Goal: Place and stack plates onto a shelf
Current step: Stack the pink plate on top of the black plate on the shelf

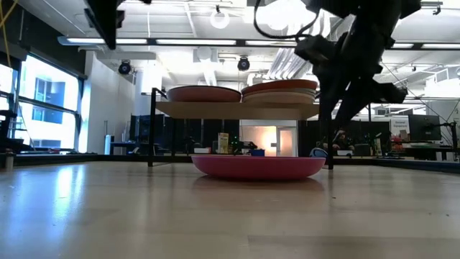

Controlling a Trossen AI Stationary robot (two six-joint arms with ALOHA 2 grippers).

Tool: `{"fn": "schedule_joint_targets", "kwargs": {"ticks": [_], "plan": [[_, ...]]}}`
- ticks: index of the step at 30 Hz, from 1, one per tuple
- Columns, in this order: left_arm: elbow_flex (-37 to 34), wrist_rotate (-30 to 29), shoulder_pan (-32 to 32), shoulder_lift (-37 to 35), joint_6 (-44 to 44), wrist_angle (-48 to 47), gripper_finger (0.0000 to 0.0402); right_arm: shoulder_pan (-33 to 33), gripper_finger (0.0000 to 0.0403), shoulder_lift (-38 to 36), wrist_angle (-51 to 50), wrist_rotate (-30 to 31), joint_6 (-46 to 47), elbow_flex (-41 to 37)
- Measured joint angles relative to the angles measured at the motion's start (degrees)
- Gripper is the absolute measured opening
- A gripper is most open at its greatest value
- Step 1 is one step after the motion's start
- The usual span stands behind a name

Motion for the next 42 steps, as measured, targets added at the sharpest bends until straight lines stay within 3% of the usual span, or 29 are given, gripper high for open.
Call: {"fn": "schedule_joint_targets", "kwargs": {"ticks": [11, 24, 33, 37, 42], "plan": [[-6.6, -0.1, -1.4, -0.9, -3.2, 10.7, 0.0090, -0.3, 0.0114, 5.1, 2.0, 1.7, -0.8, 0.0], [-6.7, -0.1, -1.3, -0.9, -3.1, 19.3, 0.0090, -0.5, 0.0114, 11.6, 6.4, 3.2, -0.5, 0.0], [-6.7, -0.1, -1.3, -0.9, -2.6, 19.5, 0.0090, -1.5, 0.0113, 14.9, 8.7, 2.8, 1.3, 0.0], [-6.7, -0.1, -1.3, -0.9, -2.4, 19.5, 0.0090, -2.0, 0.0083, 14.9, 8.6, 1.4, 1.8, 0.0], [-6.7, -1.0, -1.3, -0.9, -2.4, 19.5, 0.0090, -2.6, 0.0014, 14.9, 8.8, -0.2, 1.1, 0.1]]}}
